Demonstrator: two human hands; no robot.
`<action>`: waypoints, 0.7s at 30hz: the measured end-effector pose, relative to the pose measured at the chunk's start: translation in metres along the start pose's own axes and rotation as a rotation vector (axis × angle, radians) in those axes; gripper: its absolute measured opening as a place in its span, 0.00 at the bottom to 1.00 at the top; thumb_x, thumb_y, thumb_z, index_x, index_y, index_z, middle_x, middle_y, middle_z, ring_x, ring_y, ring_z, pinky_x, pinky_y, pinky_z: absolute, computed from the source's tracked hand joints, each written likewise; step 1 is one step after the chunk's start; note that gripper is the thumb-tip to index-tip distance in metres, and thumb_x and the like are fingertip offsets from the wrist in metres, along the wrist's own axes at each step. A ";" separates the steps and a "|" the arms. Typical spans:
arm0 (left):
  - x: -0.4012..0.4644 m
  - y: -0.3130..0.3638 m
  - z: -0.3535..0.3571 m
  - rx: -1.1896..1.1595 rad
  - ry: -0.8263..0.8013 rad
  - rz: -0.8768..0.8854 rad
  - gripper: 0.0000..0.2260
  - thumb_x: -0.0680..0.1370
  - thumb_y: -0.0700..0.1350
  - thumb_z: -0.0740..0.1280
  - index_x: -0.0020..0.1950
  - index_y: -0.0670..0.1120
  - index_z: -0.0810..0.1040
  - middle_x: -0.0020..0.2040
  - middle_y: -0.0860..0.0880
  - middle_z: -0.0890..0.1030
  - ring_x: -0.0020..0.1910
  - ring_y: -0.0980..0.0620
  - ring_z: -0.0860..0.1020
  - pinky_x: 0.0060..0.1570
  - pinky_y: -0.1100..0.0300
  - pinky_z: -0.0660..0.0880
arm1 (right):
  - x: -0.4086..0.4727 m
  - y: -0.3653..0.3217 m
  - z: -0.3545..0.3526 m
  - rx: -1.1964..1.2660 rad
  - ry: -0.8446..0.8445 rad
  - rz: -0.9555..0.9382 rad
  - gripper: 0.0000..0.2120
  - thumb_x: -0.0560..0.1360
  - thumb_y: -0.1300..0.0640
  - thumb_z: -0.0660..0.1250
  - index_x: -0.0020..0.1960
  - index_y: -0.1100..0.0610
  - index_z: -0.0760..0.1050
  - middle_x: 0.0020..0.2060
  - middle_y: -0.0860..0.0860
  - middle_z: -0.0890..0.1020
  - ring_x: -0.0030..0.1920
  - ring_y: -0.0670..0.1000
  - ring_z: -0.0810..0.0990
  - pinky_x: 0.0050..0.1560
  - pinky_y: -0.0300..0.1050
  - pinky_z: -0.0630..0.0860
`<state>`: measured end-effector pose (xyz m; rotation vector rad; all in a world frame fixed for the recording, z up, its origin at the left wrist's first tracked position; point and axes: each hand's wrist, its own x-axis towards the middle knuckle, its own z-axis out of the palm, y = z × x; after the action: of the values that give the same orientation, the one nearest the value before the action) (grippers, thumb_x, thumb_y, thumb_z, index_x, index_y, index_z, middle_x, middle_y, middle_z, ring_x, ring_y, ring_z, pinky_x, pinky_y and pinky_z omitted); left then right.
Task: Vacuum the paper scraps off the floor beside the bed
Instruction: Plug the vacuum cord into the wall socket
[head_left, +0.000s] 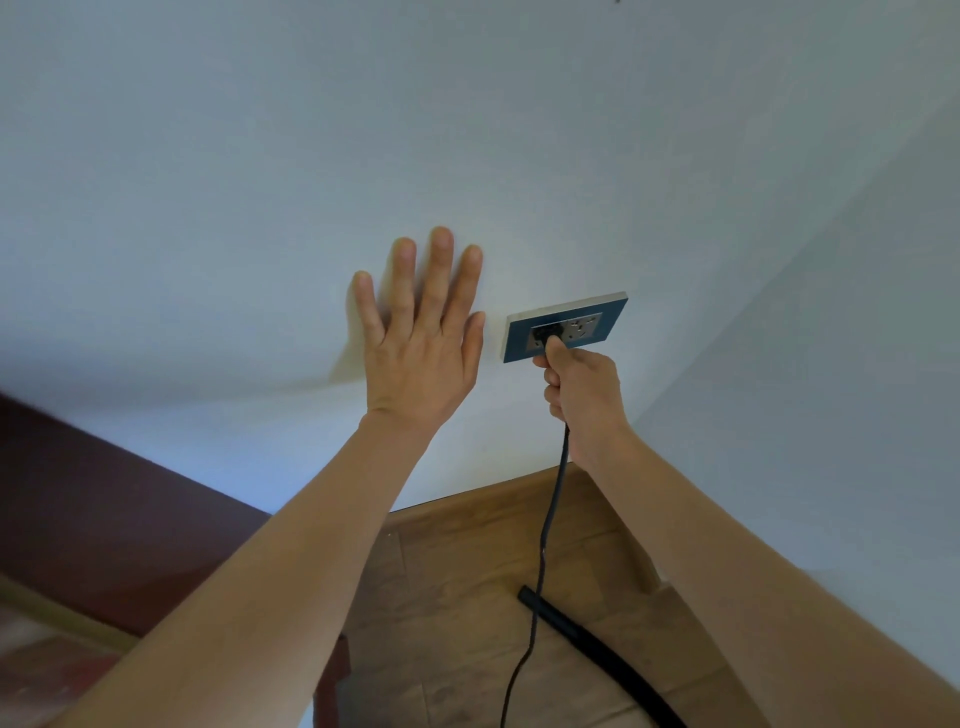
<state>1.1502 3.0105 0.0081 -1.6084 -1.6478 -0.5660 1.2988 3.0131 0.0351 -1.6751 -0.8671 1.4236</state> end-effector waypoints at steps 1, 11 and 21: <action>0.000 0.000 0.000 -0.004 0.000 0.001 0.30 0.82 0.56 0.51 0.77 0.47 0.38 0.75 0.46 0.28 0.73 0.43 0.28 0.70 0.43 0.29 | 0.001 0.002 0.002 0.012 0.019 0.004 0.13 0.81 0.51 0.60 0.42 0.56 0.76 0.31 0.49 0.71 0.29 0.45 0.65 0.29 0.36 0.65; 0.000 -0.002 0.002 0.001 0.013 0.021 0.31 0.82 0.56 0.52 0.78 0.47 0.39 0.75 0.45 0.29 0.73 0.43 0.29 0.70 0.43 0.29 | 0.000 -0.002 -0.015 0.125 -0.156 0.013 0.11 0.80 0.55 0.63 0.47 0.60 0.79 0.32 0.51 0.75 0.29 0.45 0.69 0.25 0.32 0.68; 0.000 -0.002 0.005 0.016 0.026 0.021 0.30 0.82 0.55 0.51 0.78 0.47 0.40 0.76 0.44 0.30 0.74 0.42 0.30 0.70 0.42 0.31 | 0.002 -0.016 0.010 0.094 0.080 0.123 0.07 0.79 0.58 0.62 0.43 0.57 0.74 0.33 0.50 0.72 0.30 0.45 0.66 0.31 0.37 0.63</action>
<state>1.1475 3.0141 0.0054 -1.5983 -1.6103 -0.5593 1.2889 3.0232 0.0471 -1.7259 -0.6531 1.4457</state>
